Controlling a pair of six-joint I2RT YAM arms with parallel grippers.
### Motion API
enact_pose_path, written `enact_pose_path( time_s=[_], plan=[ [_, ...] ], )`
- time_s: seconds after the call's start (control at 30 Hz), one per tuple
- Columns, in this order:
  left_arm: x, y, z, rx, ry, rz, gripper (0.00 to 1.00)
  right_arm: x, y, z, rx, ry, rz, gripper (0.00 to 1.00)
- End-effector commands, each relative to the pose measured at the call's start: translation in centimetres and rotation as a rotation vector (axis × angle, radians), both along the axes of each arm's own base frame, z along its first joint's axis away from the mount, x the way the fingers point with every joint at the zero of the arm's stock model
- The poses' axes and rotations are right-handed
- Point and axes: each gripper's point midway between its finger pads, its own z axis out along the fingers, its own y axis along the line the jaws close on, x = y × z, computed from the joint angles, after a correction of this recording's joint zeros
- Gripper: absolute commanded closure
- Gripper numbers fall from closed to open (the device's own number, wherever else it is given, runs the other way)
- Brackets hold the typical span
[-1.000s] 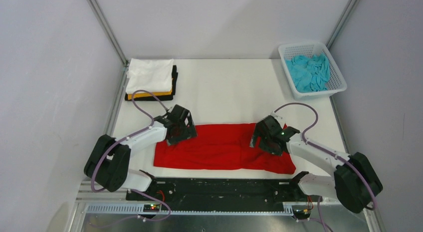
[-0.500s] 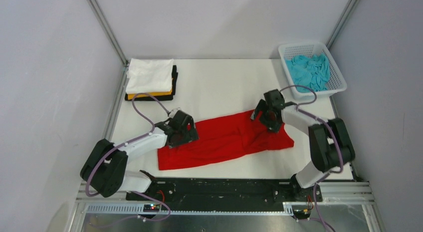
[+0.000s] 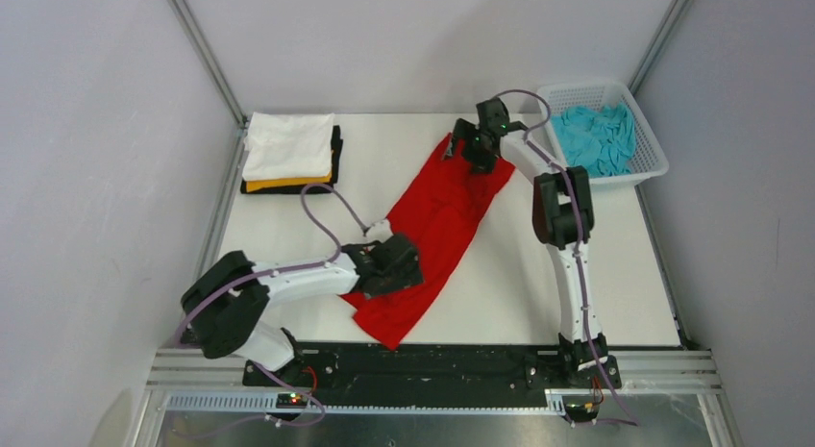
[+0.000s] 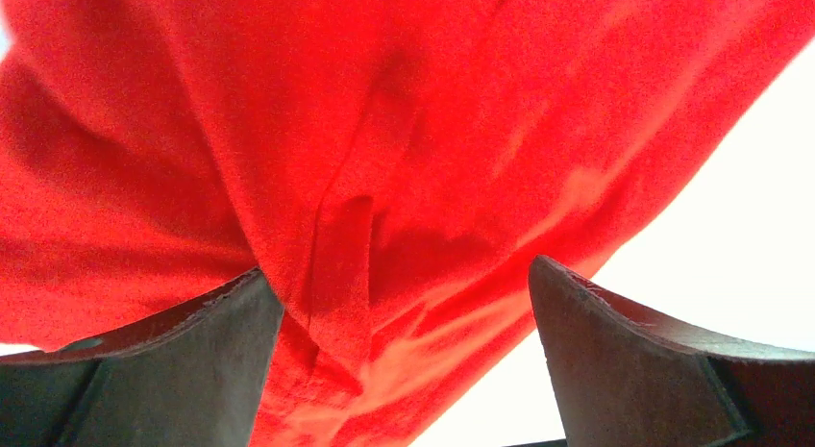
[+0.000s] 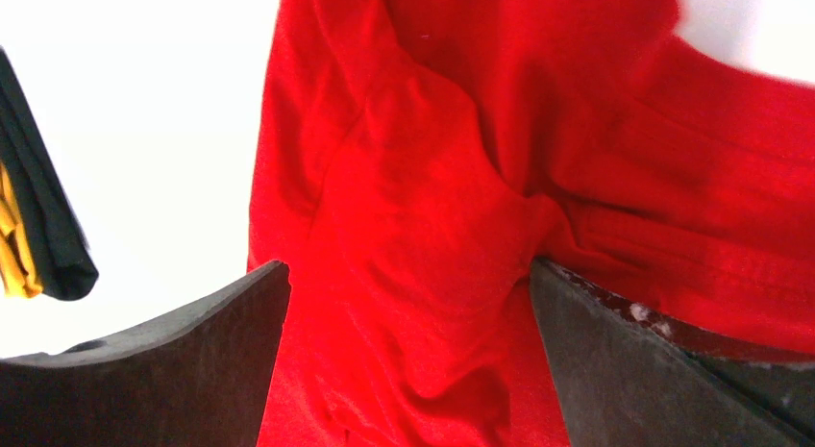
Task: Fold and stack the t-shirts
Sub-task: Rotate the tshirt 90 degrees
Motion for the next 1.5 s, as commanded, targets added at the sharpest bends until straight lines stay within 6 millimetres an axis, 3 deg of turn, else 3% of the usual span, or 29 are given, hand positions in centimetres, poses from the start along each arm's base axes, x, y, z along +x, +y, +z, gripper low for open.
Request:
enact_pose_path(
  time_s=[0.0,0.03,0.2,0.43,0.57,0.63,0.67,0.7,0.77,0.87,0.9,0.97,1.07,1.1,1.13,1.17,1.2,1.23,1.27,1.3,1.33,1.37,1.47],
  plan=[
    [-4.0,-4.4,-1.8,-0.042,0.099,-0.047,0.0,0.2,3.5,-2.5,0.031,0.07,0.169,0.01],
    [-4.5,-4.8,-1.9,-0.043,0.107,-0.058,0.0,1.6,3.9,-2.4,0.033,0.039,0.173,0.01],
    [-7.7,-4.9,-1.2,-0.07,0.11,-0.079,0.0,4.0,4.6,-1.6,0.081,-0.047,0.162,0.02],
    [-10.6,-4.4,-1.1,-0.053,0.131,-0.147,0.0,5.5,5.2,-0.6,0.109,-0.129,0.171,0.01],
    [-11.2,-4.3,-0.1,-0.022,0.108,-0.203,0.0,5.7,5.4,1.2,0.064,-0.186,0.219,0.01],
    [-10.6,-3.5,1.2,0.003,0.064,-0.213,0.0,5.3,5.8,3.6,0.057,-0.225,0.259,0.01],
    [-10.0,-2.8,1.7,0.035,0.03,-0.205,0.0,5.1,6.2,5.8,0.047,-0.267,0.291,0.01],
    [-9.6,-2.6,2.8,0.03,-0.003,-0.216,0.0,4.6,6.1,6.4,0.035,-0.272,0.306,0.01],
    [-8.5,-2.0,4.6,0.035,-0.073,-0.224,0.0,3.5,6.4,11.7,0.005,-0.365,0.346,0.0],
    [-7.2,-0.8,6.1,0.047,-0.132,-0.233,0.0,2.1,5.7,16.0,-0.057,-0.445,0.356,0.01],
    [-6.7,-0.1,6.5,0.04,-0.144,-0.217,0.0,1.2,5.5,18.2,-0.063,-0.473,0.356,0.01],
    [-6.0,1.7,6.2,0.051,-0.149,-0.192,0.0,-0.9,4.8,20.1,-0.092,-0.483,0.361,0.01],
    [-5.2,5.1,5.2,0.051,-0.13,-0.113,0.0,-4.7,3.6,20.2,-0.15,-0.479,0.369,0.01],
    [-5.6,6.3,4.0,0.075,-0.111,-0.102,0.0,-7.7,3.1,18.8,-0.164,-0.439,0.388,0.0],
    [-5.5,6.9,4.0,0.057,-0.115,-0.088,0.0,-8.6,3.1,18.6,-0.164,-0.457,0.383,0.0],
    [-6.0,7.7,3.2,0.065,-0.102,-0.089,0.0,-12.3,2.6,16.7,-0.17,-0.414,0.405,0.0],
    [-6.0,7.9,3.3,0.049,-0.109,-0.085,0.0,-14.9,2.0,12.7,-0.183,-0.341,0.405,0.01],
    [-6.4,8.4,2.7,0.054,-0.097,-0.089,0.0,-17.3,2.5,14.2,-0.166,-0.386,0.417,0.01],
    [-6.5,8.5,2.7,0.048,-0.1,-0.09,0.0,-19.4,1.7,11.0,-0.194,-0.331,0.391,0.0],
    [-6.7,8.7,2.3,0.052,-0.092,-0.096,0.0,-21.9,2.9,11.7,-0.184,-0.358,0.424,0.01],
    [-6.7,8.8,2.1,0.062,-0.088,-0.101,0.01,-23.8,2.2,9.6,-0.235,-0.32,0.43,0.01],
    [-6.8,8.9,1.9,0.067,-0.081,-0.105,0.04,-26.4,3.8,9.8,-0.234,-0.33,0.483,0.01],
    [-7.2,8.6,0.8,0.093,-0.038,-0.142,0.12,-33.0,5.1,7.4,-0.312,-0.289,0.602,0.05]
  ],
)
